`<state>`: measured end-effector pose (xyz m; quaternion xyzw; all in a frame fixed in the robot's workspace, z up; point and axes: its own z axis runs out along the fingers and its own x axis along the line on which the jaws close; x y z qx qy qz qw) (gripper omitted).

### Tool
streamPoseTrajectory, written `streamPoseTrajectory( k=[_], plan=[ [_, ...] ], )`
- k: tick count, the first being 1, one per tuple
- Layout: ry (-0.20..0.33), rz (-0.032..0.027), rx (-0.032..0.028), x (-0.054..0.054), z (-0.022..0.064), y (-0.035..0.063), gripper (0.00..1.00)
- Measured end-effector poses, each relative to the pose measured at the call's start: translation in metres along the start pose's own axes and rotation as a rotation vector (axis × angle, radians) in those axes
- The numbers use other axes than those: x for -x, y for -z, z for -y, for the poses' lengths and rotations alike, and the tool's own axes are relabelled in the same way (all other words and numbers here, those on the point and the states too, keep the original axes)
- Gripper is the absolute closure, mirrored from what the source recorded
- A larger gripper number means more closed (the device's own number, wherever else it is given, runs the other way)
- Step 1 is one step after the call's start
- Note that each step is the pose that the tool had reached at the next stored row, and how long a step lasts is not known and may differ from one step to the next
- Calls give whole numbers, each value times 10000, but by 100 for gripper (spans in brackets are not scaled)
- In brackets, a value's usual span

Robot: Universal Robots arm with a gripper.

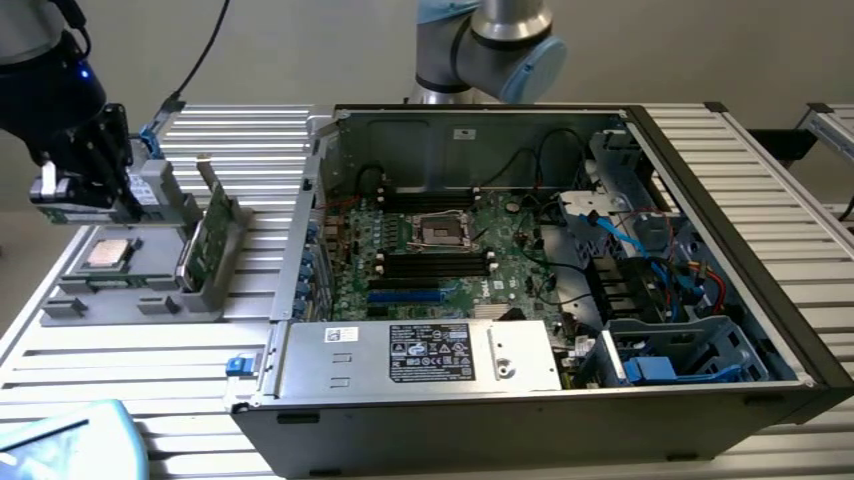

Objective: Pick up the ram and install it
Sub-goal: 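Pick up the ram and move it above insertion slot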

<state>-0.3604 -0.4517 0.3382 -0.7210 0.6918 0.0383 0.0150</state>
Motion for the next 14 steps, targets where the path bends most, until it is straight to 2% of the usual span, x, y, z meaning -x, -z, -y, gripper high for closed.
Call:
streamPoseTrajectory(
  k=[8,14],
  plan=[
    [79,143,2,4,280,205,86],
    [142,225,7,5,485,349,86]
  ],
)
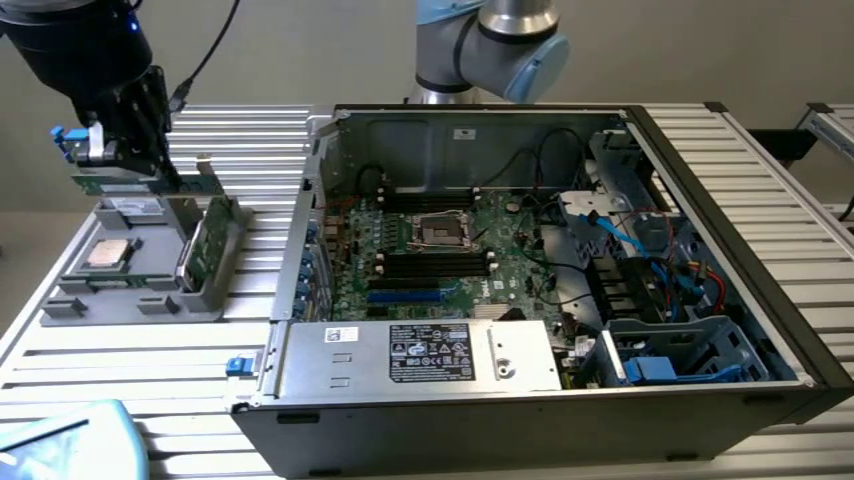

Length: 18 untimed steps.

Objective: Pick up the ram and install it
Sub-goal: 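Pick up the ram and move it above insertion slot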

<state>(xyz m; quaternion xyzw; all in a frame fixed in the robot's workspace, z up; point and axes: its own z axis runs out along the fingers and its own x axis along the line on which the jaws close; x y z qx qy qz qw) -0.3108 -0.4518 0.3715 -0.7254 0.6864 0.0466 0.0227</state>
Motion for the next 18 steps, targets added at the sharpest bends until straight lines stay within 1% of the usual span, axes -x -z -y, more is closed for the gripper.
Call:
streamPoseTrajectory(
  k=[7,10,18],
  plan=[
    [80,85,7,2,246,157,86],
    [105,96,16,0,362,211,86],
    [157,99,33,-14,716,271,86]
  ],
)
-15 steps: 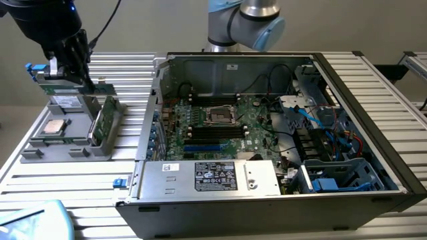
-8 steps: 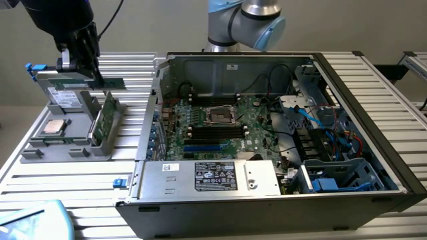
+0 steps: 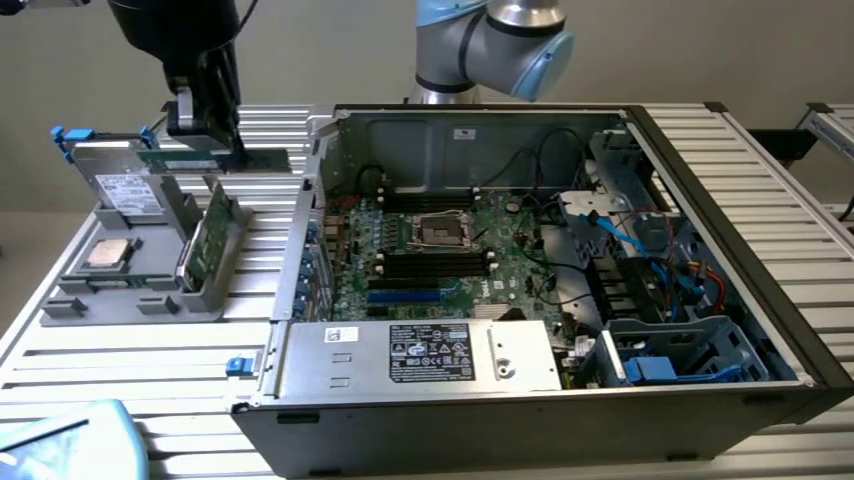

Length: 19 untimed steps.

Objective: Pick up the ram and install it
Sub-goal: 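Pick up the ram and move it above insertion slot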

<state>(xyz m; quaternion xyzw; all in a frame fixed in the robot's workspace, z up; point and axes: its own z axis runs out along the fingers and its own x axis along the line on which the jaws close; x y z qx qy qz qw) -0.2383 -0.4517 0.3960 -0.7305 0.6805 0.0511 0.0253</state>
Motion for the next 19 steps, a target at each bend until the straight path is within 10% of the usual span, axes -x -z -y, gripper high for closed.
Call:
streamPoseTrajectory(
  k=[19],
  plan=[
    [84,86,17,-50,855,122,86]
  ],
)
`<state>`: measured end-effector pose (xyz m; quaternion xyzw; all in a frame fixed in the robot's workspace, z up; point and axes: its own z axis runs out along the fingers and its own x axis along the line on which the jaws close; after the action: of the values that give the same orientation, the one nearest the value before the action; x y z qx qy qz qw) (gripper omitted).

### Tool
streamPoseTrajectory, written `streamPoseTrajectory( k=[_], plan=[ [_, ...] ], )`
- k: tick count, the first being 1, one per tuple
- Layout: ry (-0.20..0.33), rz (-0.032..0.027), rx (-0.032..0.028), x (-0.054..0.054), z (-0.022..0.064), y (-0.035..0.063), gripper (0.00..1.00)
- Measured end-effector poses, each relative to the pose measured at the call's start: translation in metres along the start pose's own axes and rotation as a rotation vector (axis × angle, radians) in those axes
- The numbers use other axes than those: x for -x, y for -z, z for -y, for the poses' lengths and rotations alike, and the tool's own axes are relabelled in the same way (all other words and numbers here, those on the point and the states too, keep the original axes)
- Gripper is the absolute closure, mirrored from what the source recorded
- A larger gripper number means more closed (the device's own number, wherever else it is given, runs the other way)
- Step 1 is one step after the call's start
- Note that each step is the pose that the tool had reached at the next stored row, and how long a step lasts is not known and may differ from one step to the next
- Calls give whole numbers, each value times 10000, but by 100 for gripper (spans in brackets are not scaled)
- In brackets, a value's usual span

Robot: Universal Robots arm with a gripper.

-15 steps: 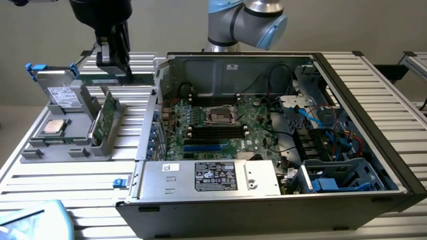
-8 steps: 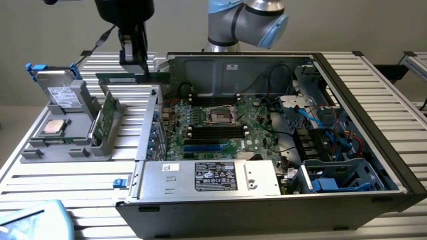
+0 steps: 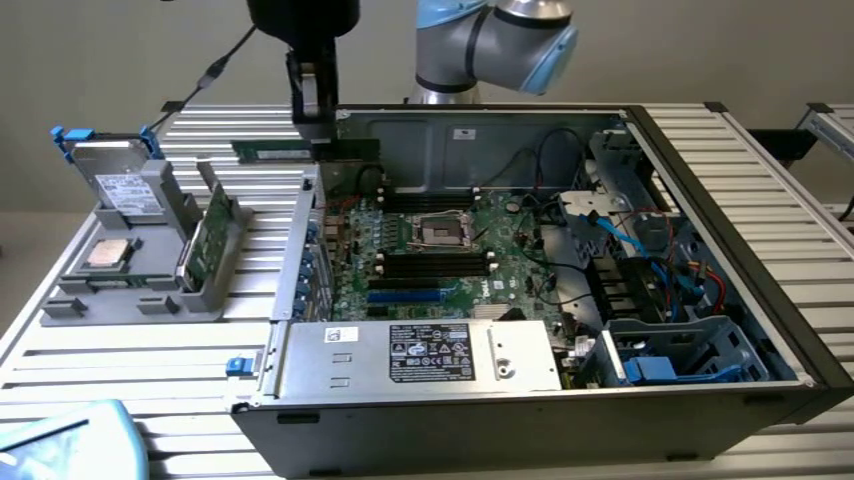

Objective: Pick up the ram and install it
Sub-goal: 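Pick up the ram and move it above insertion slot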

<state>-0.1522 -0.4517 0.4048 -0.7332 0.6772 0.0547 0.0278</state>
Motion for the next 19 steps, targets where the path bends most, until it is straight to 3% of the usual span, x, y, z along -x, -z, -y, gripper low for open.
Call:
streamPoseTrajectory(
  k=[6,19],
  plan=[
    [3,31,-2,-19,271,23,86],
    [5,37,-3,-63,861,39,86]
  ],
)
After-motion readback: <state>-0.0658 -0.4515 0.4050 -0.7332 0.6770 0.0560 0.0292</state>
